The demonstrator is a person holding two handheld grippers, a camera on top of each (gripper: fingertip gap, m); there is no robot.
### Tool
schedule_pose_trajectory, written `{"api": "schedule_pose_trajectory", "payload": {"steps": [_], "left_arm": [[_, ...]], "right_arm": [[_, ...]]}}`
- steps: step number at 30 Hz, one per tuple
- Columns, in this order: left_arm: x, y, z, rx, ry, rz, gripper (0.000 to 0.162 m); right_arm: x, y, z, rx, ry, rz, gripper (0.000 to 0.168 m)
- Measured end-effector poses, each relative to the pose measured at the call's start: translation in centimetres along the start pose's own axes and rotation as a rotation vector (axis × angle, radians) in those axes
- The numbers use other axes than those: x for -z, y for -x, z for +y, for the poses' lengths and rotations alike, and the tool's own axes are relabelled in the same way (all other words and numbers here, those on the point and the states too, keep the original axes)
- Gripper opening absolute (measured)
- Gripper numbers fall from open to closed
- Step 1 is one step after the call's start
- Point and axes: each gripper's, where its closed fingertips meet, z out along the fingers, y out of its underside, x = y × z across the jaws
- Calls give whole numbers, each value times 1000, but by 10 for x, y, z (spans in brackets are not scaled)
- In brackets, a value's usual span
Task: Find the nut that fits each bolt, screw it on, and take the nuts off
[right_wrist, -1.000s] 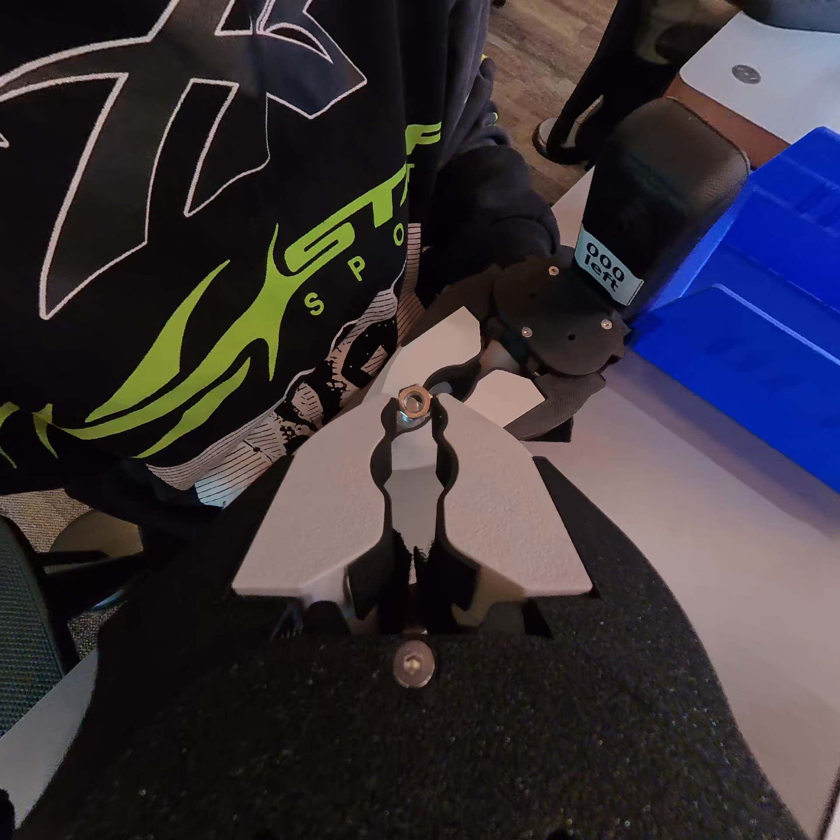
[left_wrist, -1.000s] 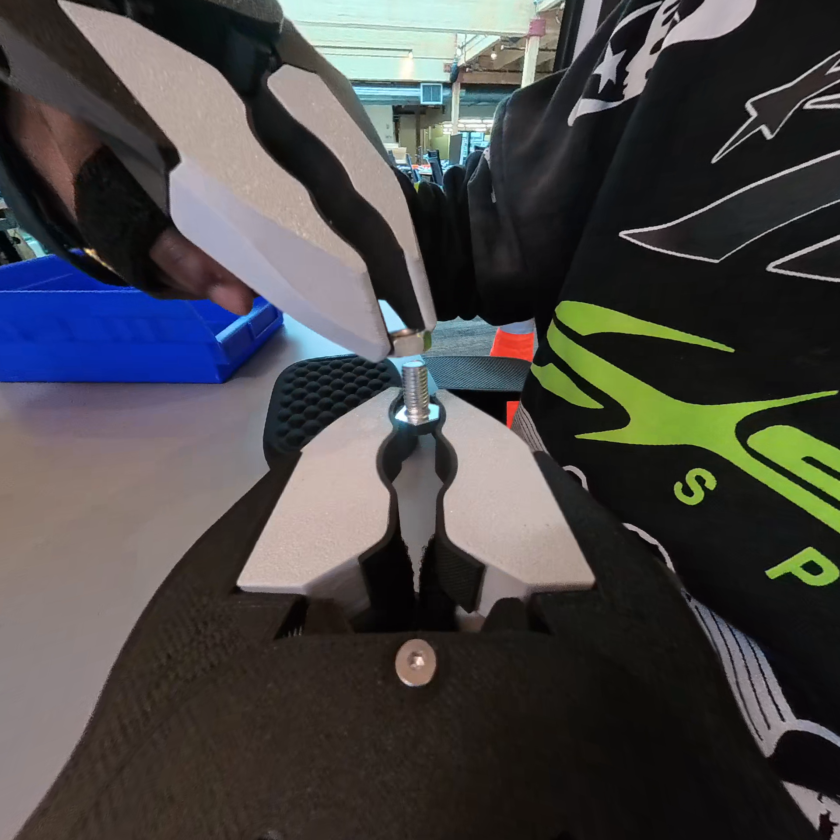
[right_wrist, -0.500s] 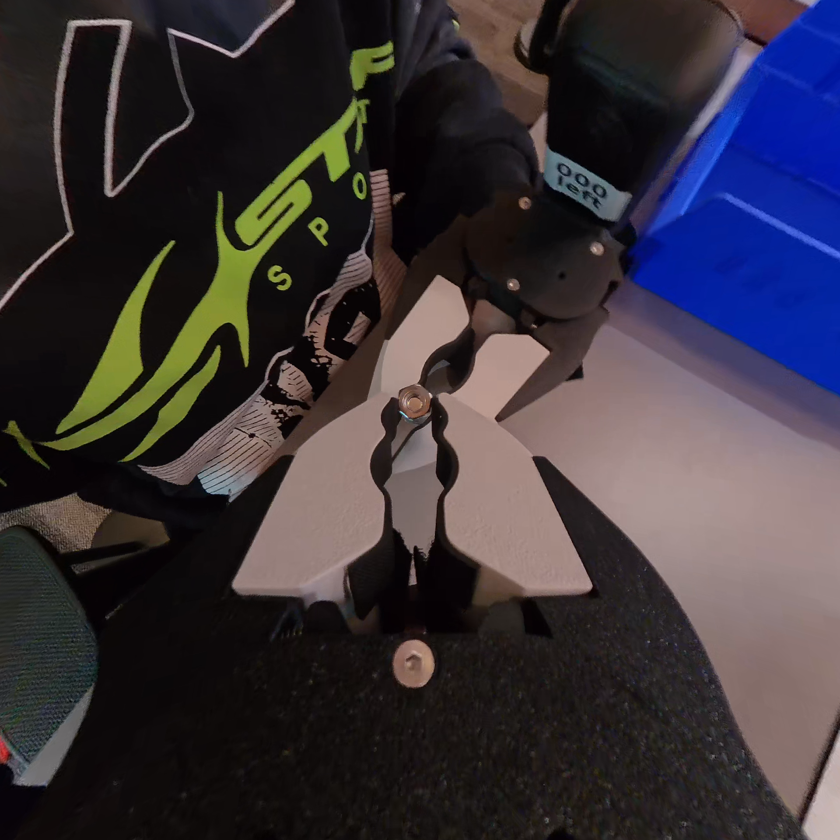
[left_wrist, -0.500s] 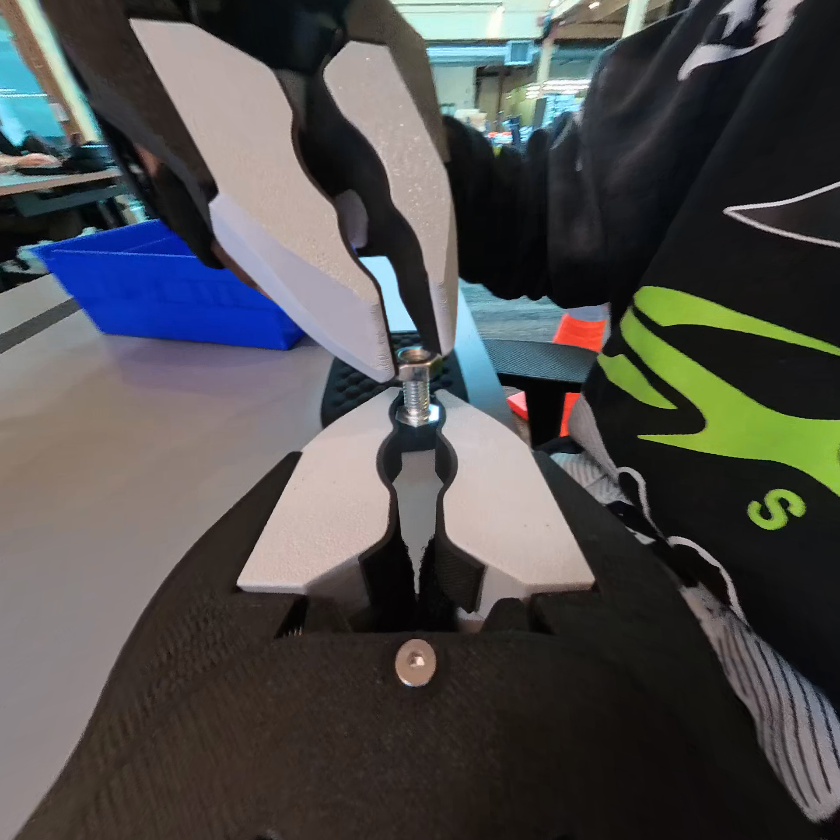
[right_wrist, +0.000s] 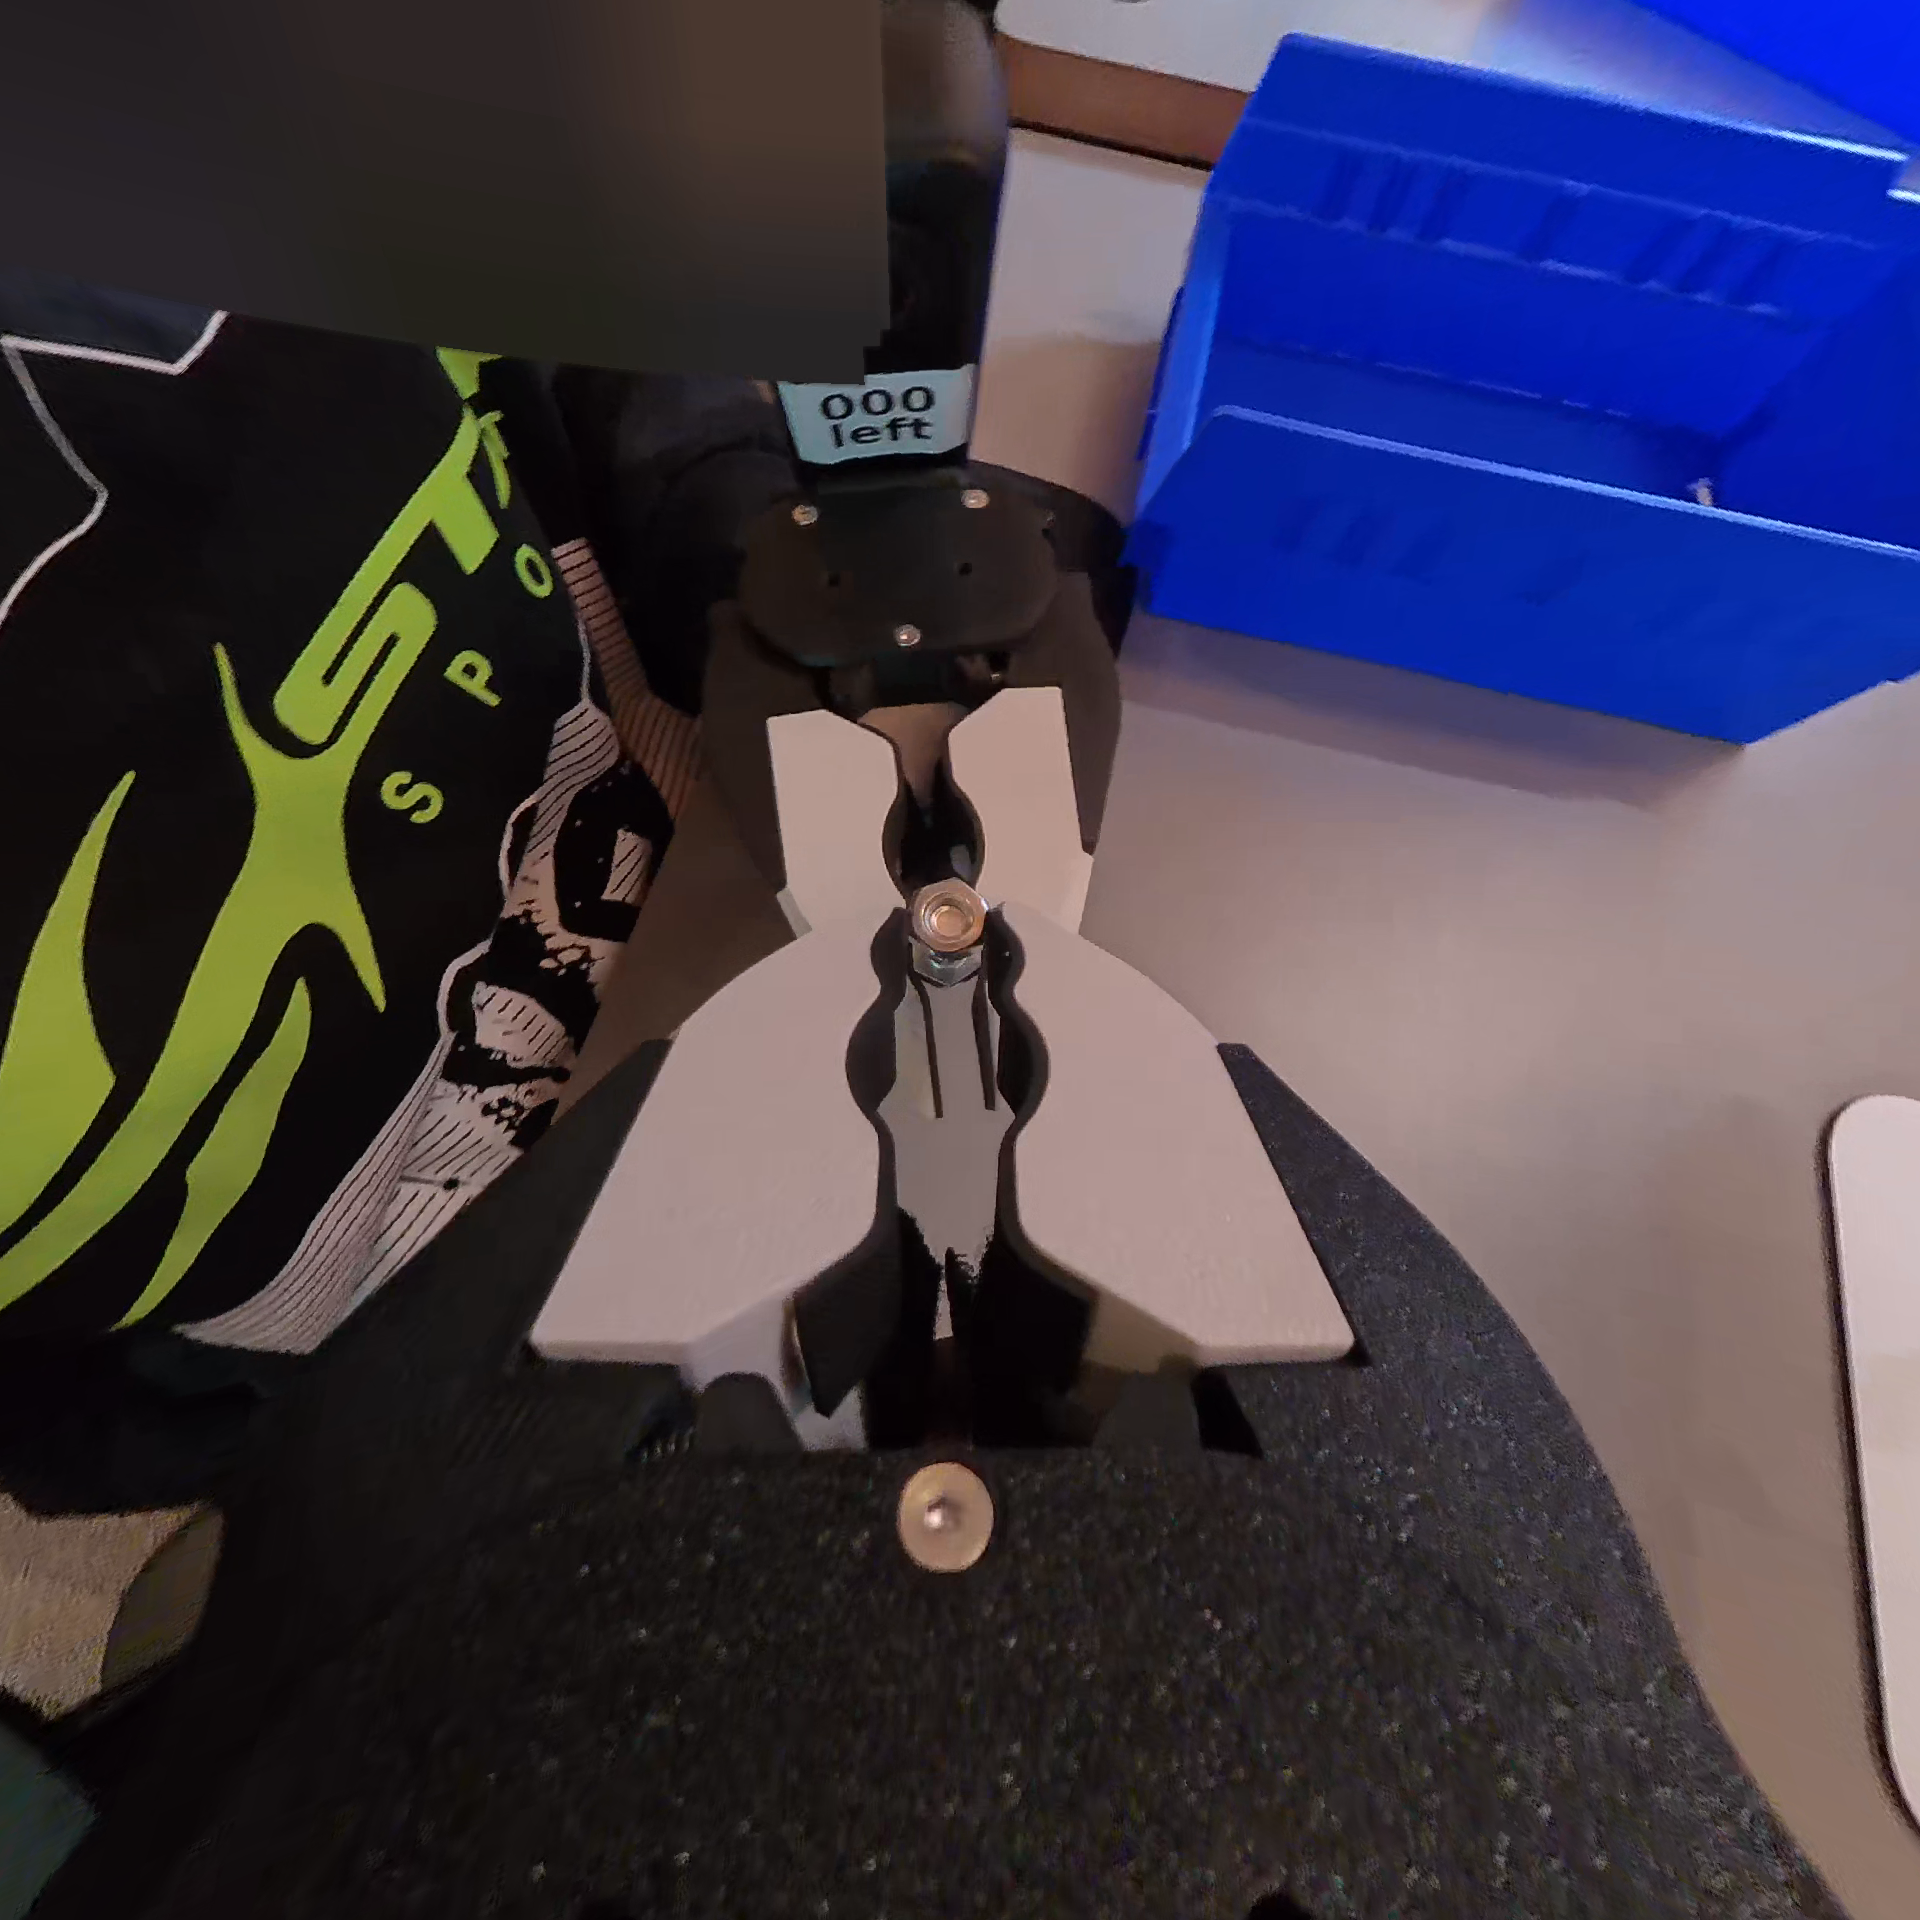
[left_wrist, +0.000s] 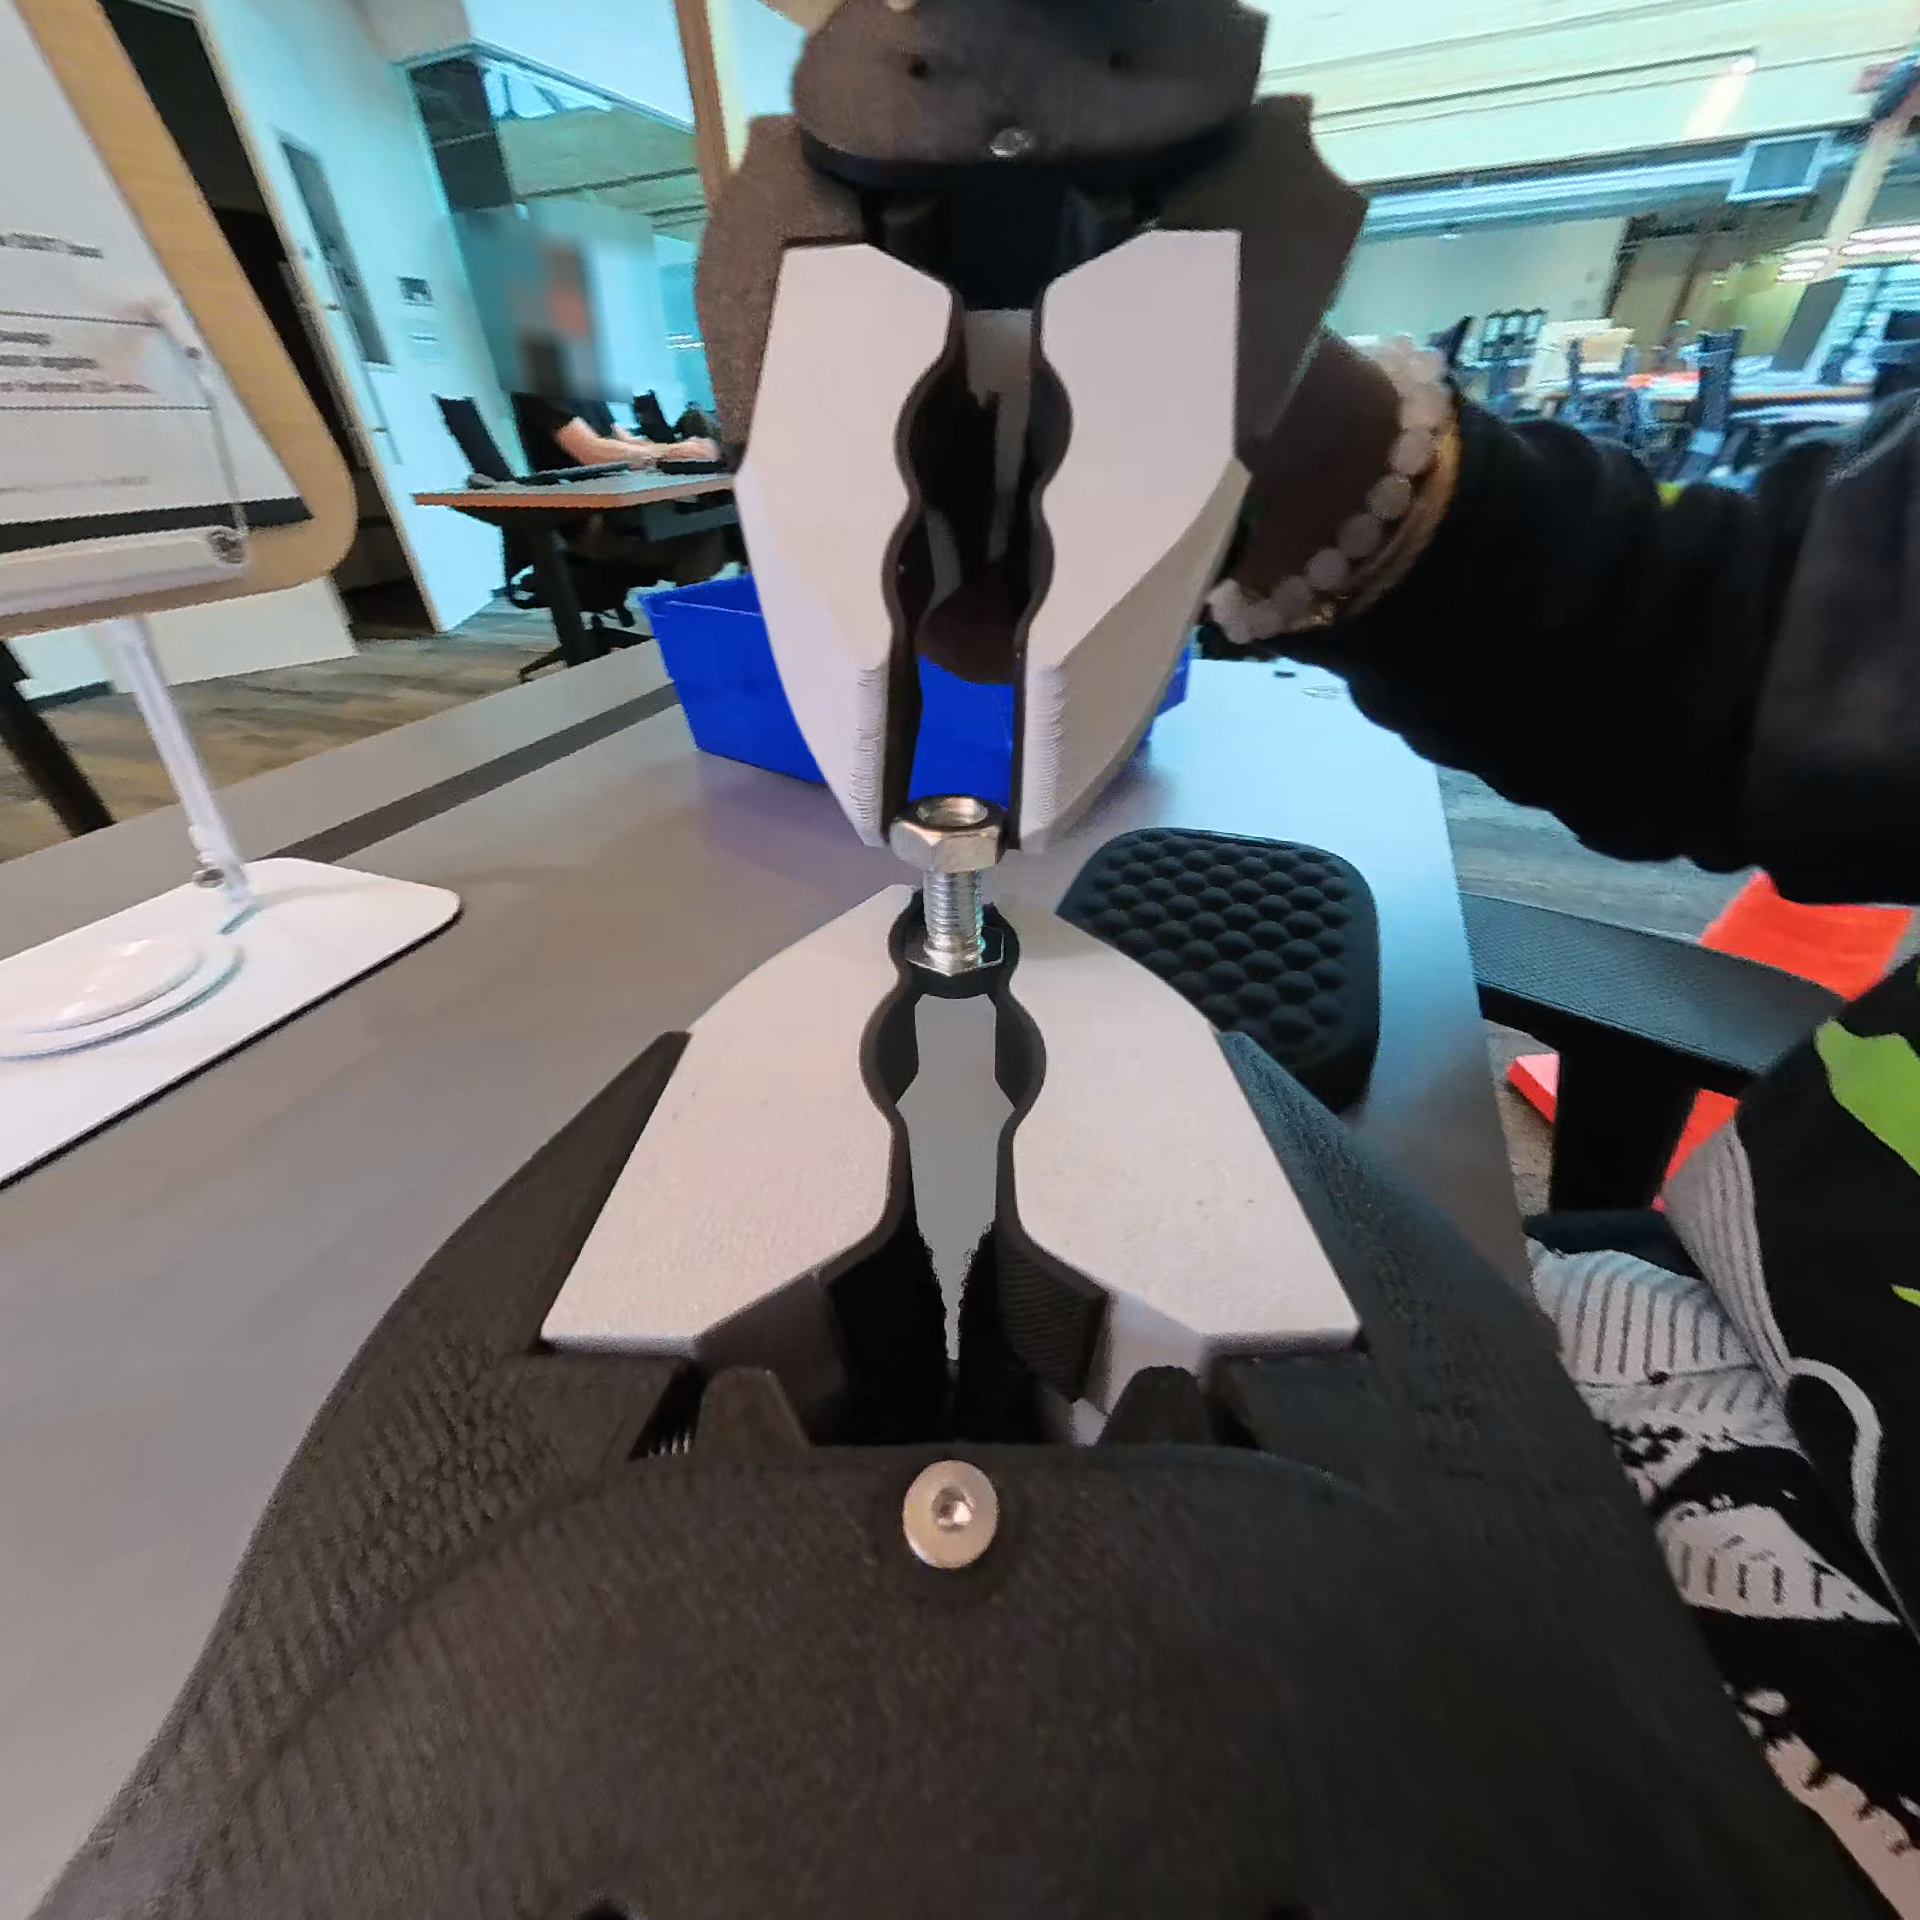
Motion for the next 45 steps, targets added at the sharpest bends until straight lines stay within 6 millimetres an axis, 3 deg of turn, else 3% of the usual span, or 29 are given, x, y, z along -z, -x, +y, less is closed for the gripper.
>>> {"api": "schedule_pose_trajectory", "payload": {"steps": [9, 15, 22, 27, 42, 45], "left_arm": [[-2, 9, 8, 21, 39, -38, 10], [-1, 11, 6, 15, 26, -43, 10], [2, 19, 3, 24, 1, -70, 10], [2, 18, 3, 20, 2, -69, 10], [3, 23, 4, 33, 2, -89, 10], [2, 21, 5, 29, 5, -80, 10]], "right_arm": [[-3, -9, 8, -66, 17, 100, 15], [-5, -3, 8, -83, -6, 82, 33], [-5, -10, -3, -196, -356, 192, 54], [-6, -11, -9, -213, -512, 223, 45], [1, -6, 2, -251, -533, 237, 32], [2, -10, 1, -255, -553, 257, 39]]}}
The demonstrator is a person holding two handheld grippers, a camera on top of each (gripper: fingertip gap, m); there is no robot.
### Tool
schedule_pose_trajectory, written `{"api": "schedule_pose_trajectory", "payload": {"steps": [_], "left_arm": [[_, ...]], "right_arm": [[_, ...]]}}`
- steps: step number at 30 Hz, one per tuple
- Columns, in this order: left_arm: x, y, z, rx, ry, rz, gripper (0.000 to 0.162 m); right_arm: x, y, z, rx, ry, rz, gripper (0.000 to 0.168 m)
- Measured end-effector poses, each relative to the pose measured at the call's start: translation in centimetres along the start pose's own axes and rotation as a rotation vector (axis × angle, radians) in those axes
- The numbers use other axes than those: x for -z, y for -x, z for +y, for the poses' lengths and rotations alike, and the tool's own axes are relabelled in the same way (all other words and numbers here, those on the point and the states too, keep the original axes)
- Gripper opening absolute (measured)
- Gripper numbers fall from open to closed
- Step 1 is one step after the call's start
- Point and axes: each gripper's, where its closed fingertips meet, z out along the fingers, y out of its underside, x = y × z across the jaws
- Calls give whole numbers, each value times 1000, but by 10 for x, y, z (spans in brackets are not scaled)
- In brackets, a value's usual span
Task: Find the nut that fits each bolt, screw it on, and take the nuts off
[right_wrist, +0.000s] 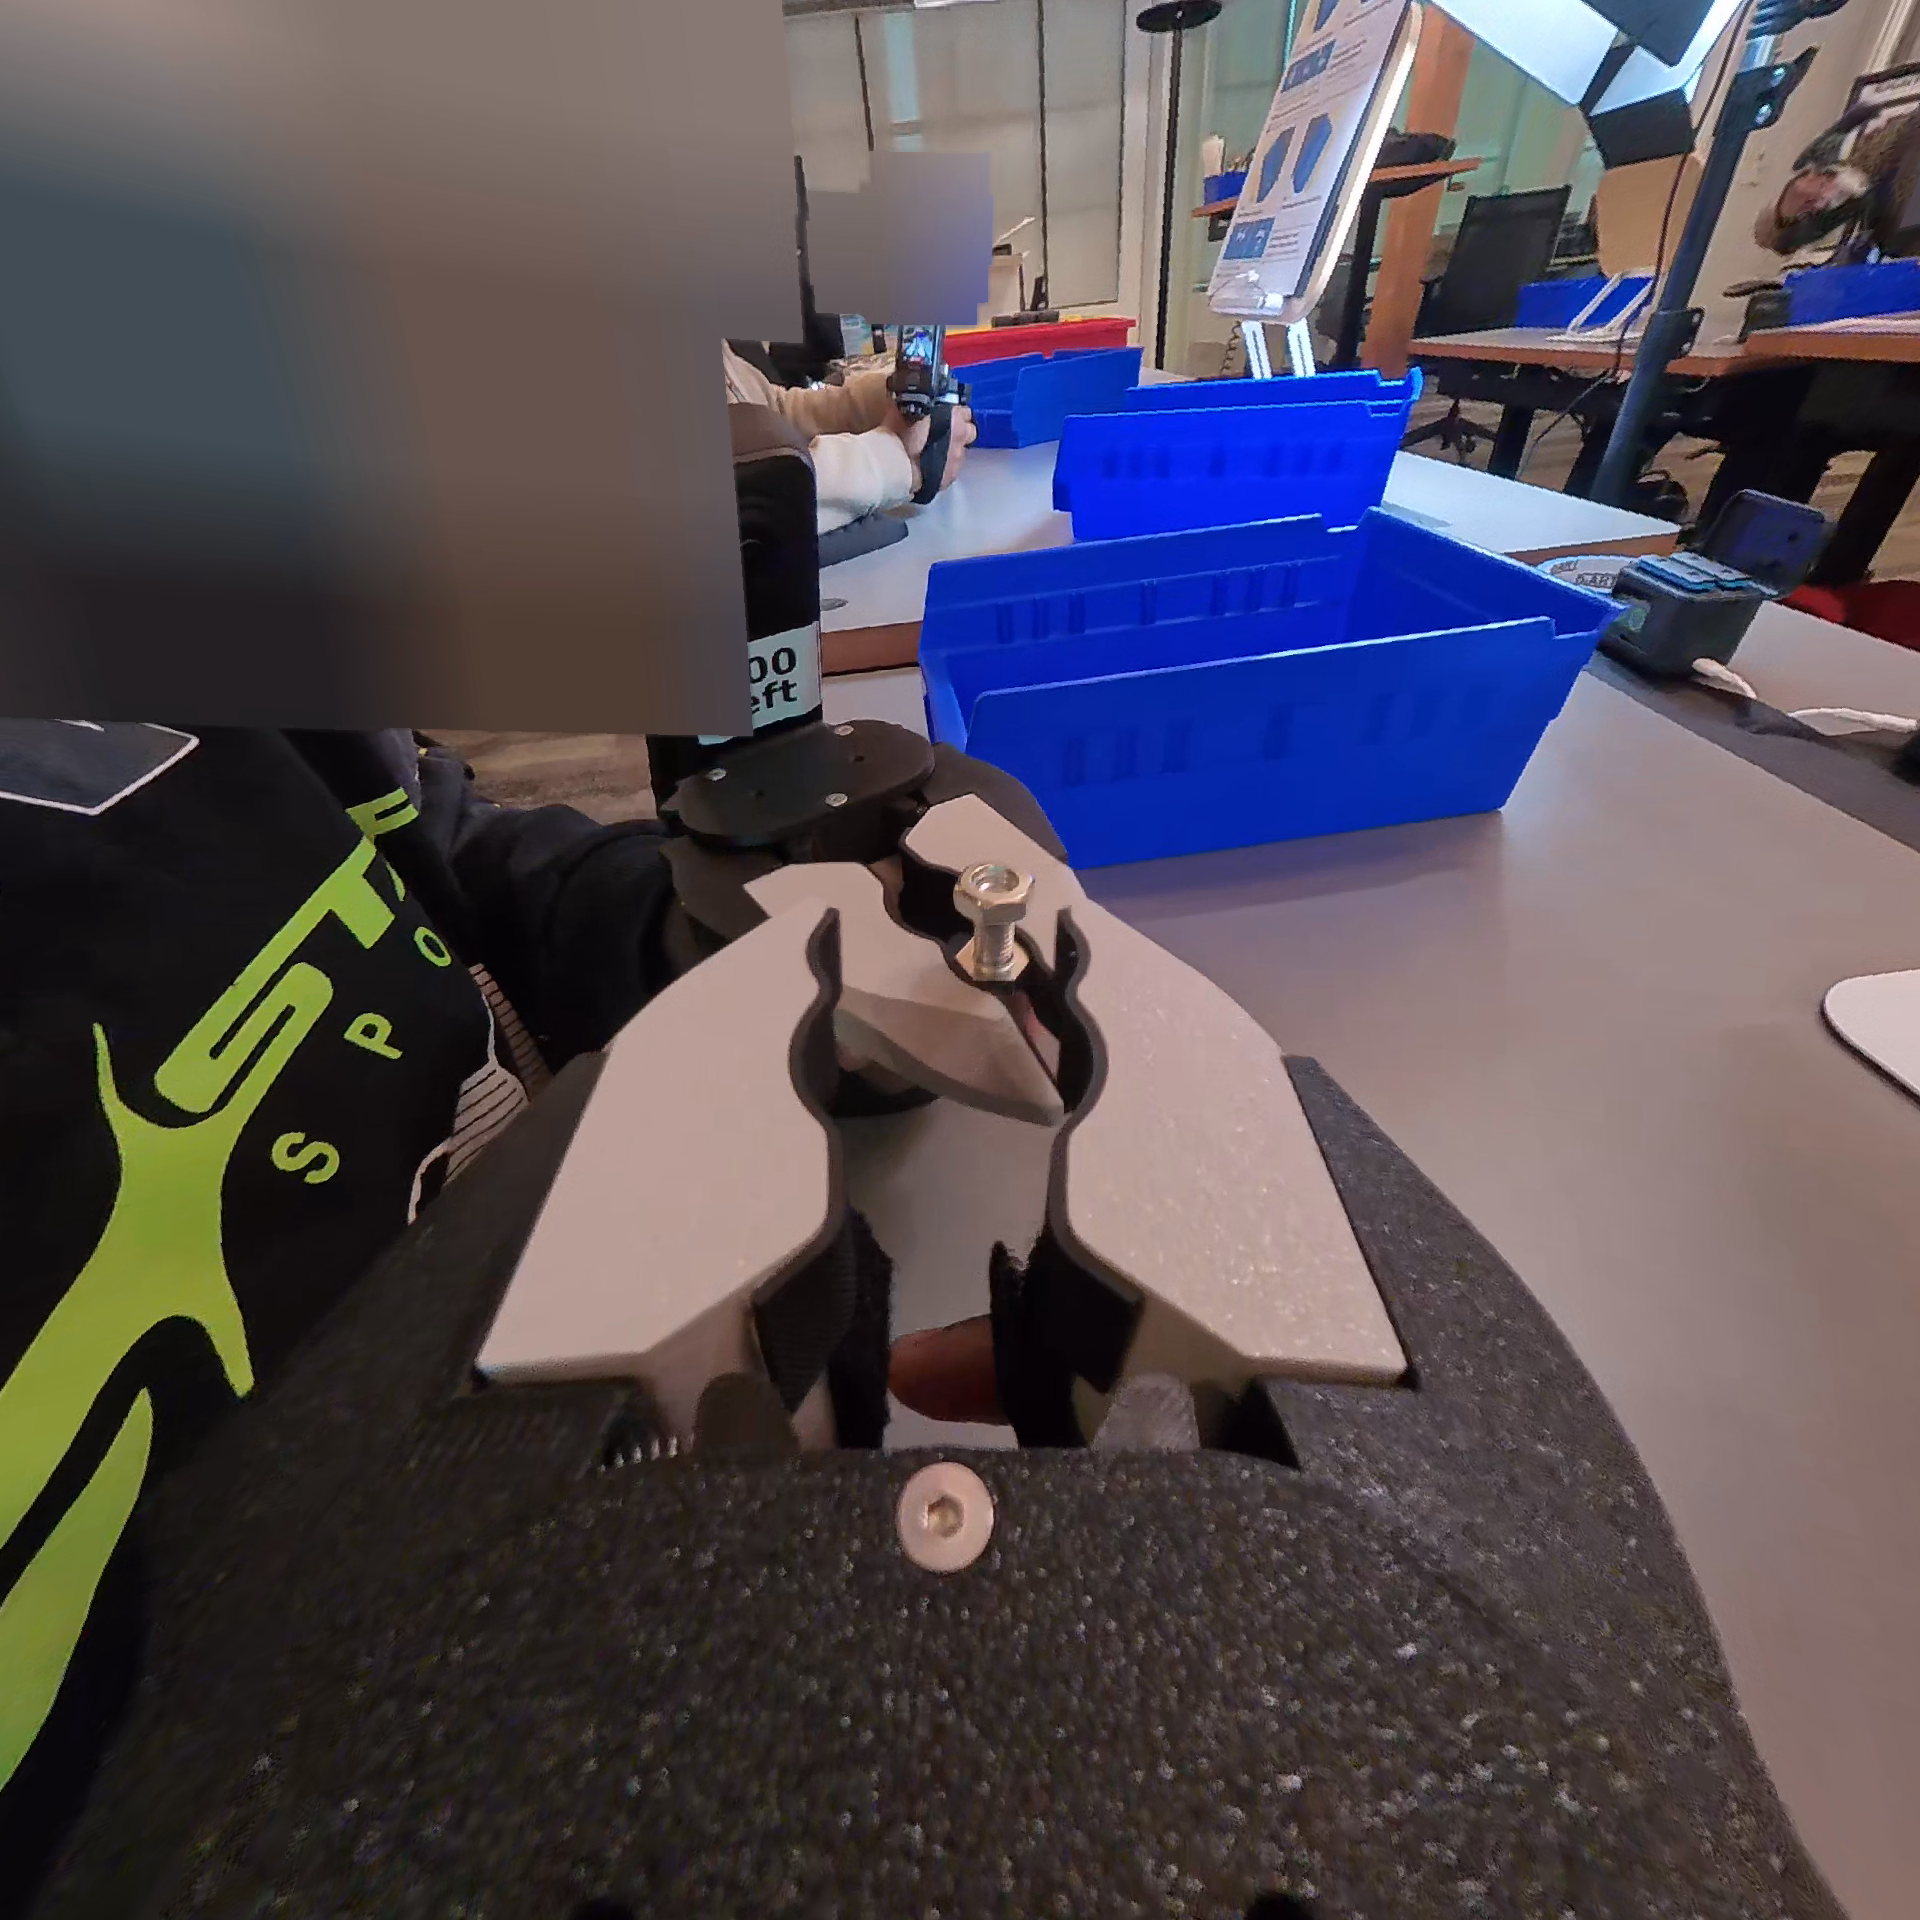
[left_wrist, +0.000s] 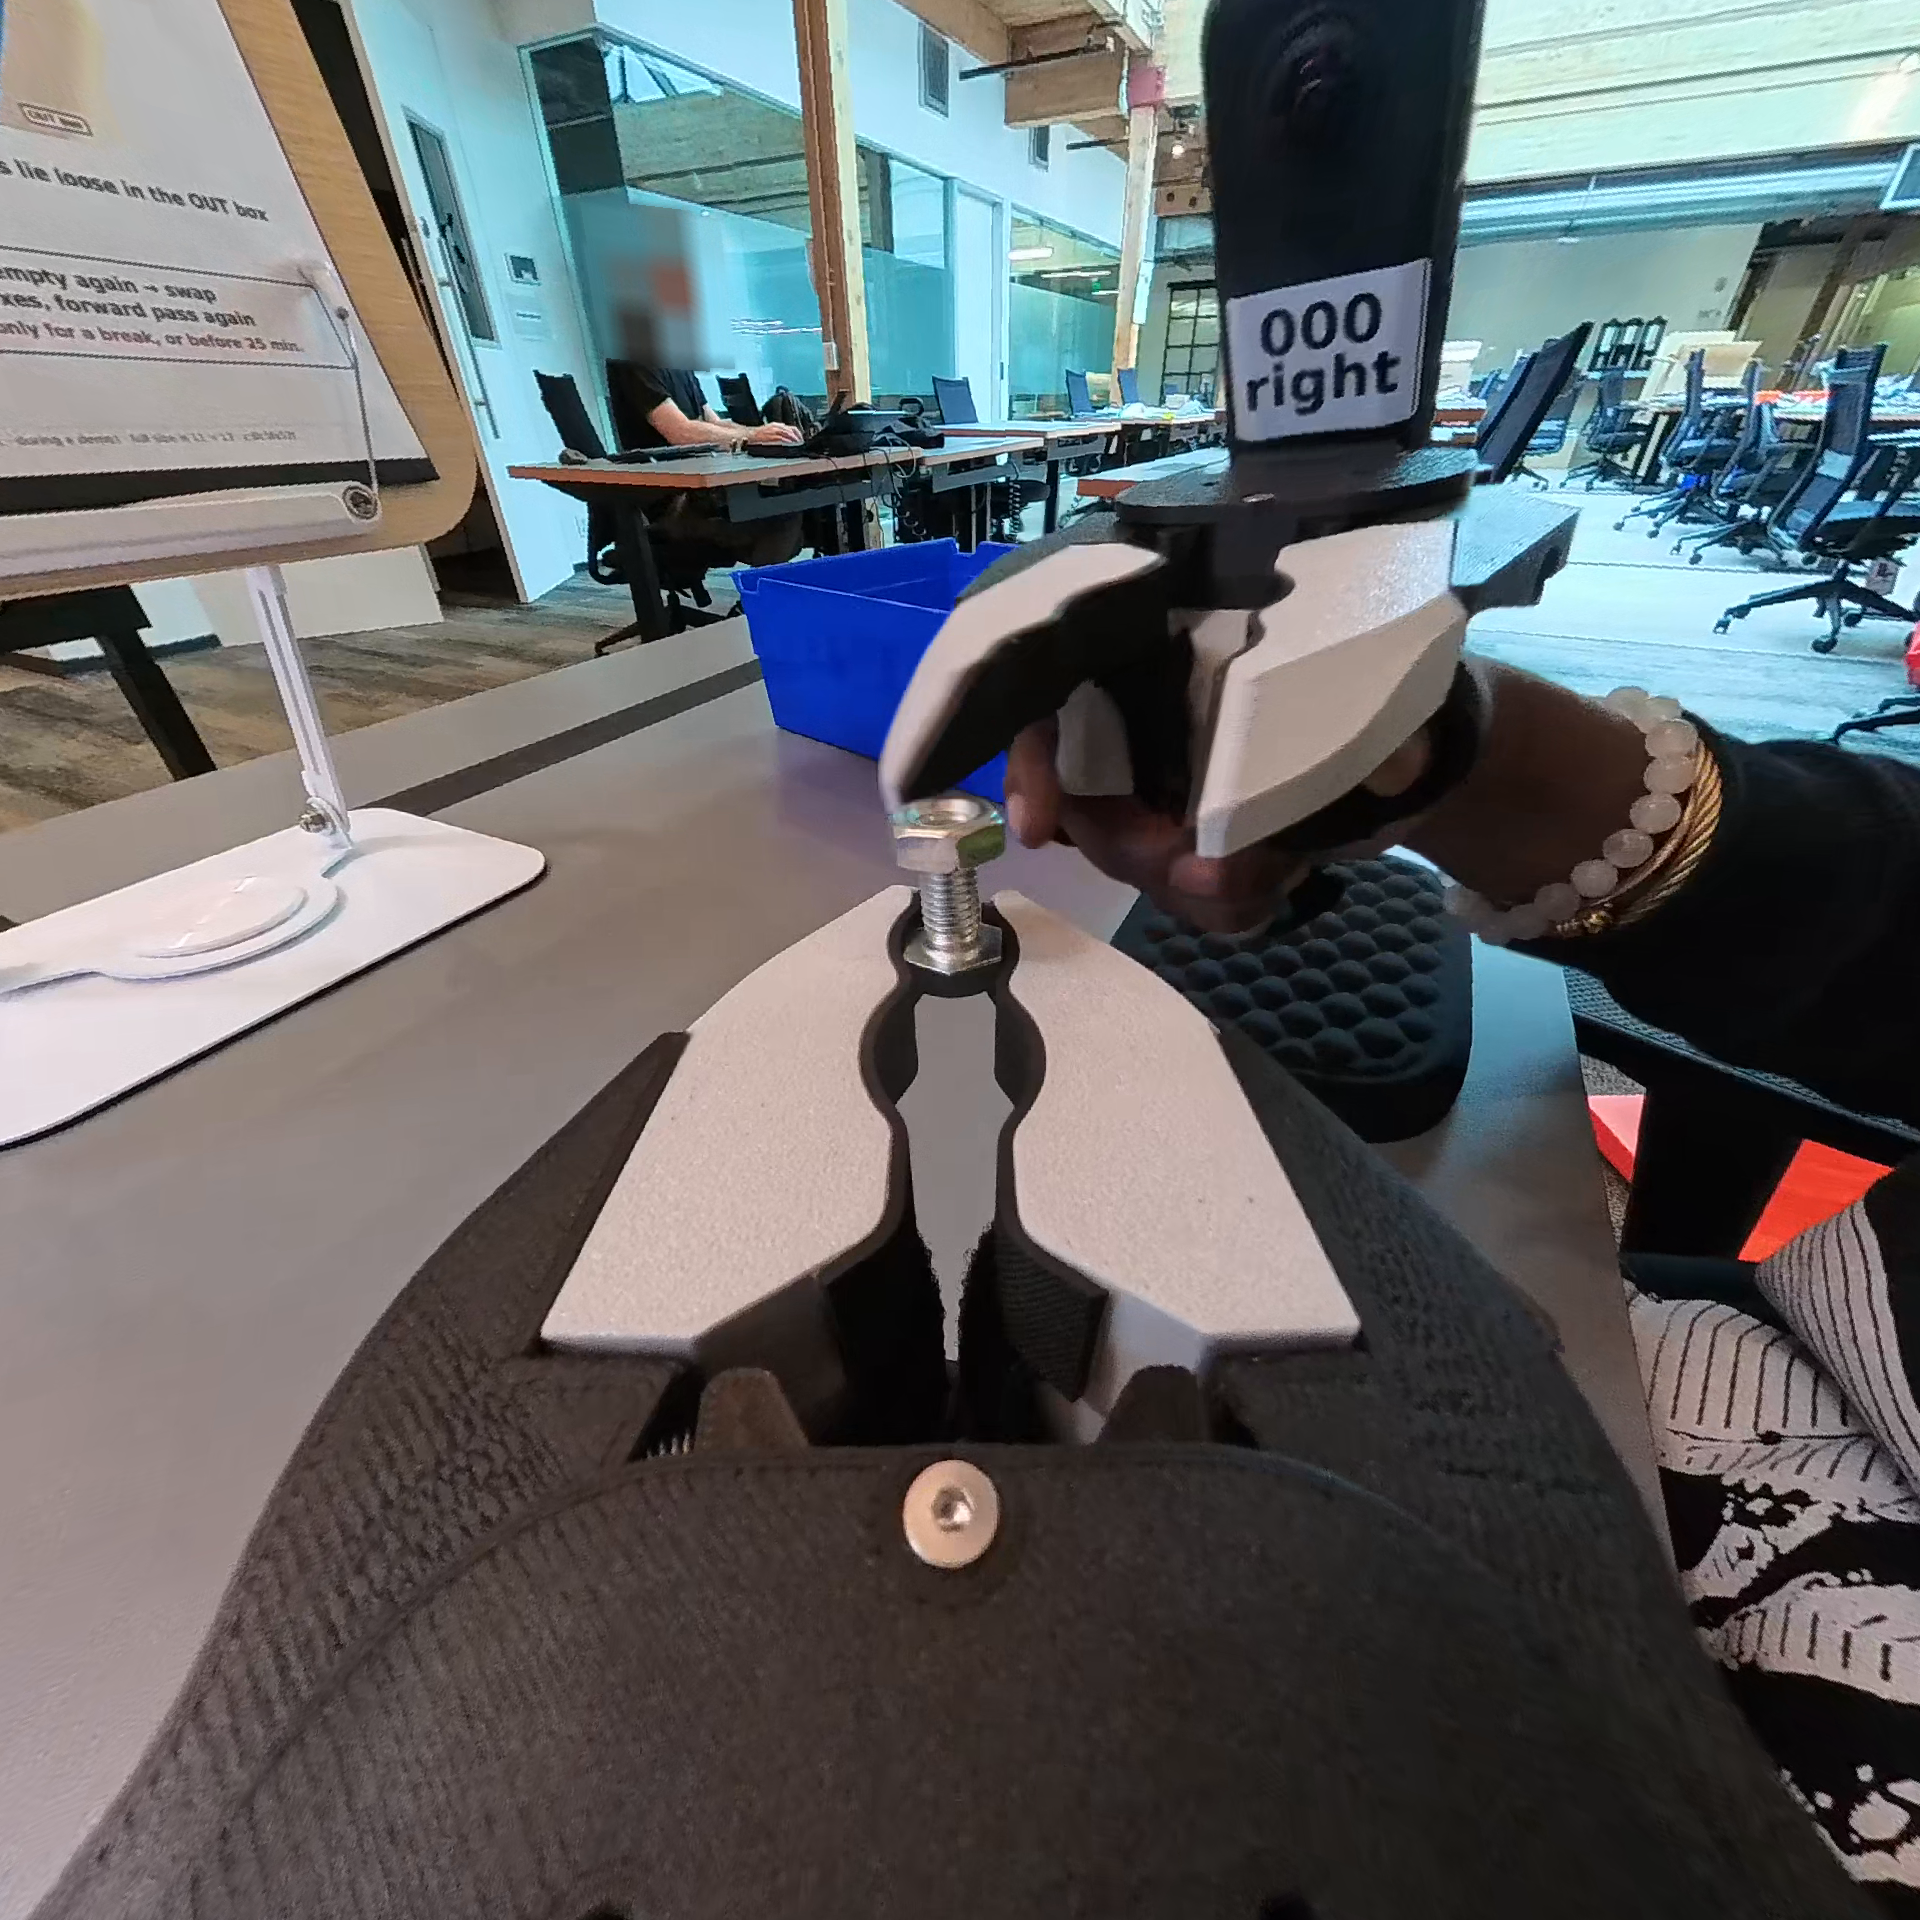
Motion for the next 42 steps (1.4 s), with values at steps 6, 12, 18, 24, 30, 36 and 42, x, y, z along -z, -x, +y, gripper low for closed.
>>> {"api": "schedule_pose_trajectory", "payload": {"steps": [6, 12, 18, 24, 30, 36, 42], "left_arm": [[-1, -3, 1, -11, 2, 12, 10], [0, 0, 0, -3, -7, 4, 10], [0, 0, -1, -3, -9, 2, 10], [-1, -6, 0, -19, -9, 33, 10], [-1, -4, 0, -13, -14, 30, 10], [-1, -6, 1, -5, -11, 45, 10], [-2, -15, 2, -10, -10, 92, 10]], "right_arm": [[-12, 5, 2, 6, -2, -29, 49], [-4, 8, 1, 3, -14, -20, 44], [3, 8, 0, 10, -22, 1, 39], [-9, 4, -1, -14, -44, -9, 51], [-6, 10, -1, -18, -51, -15, 47], [7, 16, -2, -23, -84, -4, 36], [-7, 8, -1, 6, -90, 18, 52]]}}
